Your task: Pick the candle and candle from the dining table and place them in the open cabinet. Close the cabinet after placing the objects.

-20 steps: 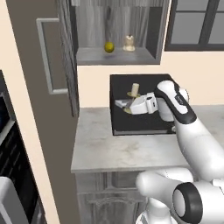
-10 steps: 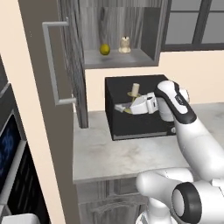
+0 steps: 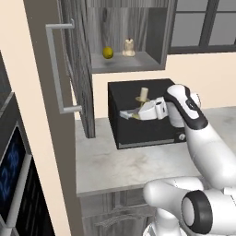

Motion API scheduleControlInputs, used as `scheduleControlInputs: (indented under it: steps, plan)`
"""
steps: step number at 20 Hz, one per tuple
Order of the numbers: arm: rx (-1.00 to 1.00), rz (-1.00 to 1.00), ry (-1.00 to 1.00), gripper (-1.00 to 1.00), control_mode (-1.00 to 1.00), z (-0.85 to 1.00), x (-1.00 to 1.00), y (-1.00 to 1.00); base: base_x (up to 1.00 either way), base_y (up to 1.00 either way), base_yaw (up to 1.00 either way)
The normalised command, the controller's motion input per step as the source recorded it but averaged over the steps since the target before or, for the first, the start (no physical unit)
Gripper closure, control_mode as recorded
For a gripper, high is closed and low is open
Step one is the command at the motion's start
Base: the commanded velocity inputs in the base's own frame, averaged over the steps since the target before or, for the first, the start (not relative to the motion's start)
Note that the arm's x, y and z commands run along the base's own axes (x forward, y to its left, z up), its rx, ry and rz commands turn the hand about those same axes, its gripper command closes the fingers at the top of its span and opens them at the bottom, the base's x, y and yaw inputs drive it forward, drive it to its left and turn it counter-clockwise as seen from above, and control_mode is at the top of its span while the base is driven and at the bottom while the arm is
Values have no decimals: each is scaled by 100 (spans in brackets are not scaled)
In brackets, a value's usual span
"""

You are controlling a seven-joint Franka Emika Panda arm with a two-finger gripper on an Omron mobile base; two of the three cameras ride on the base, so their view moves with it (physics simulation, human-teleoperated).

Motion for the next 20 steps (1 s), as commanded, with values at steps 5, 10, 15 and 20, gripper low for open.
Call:
scheduleControlInputs:
  steps: [5,10,15,20]
  plan:
    - [-2,-2,-3,100,-100,18,0,1,0,0,0]
    - [-5,-7,-4,100,-100,48,0,0,0,0,0]
    - [-4,-8,0,100,-100,44,6,0,0,0,0]
    - [-4,-7,0,100,-100,35,9,1,0,0,0]
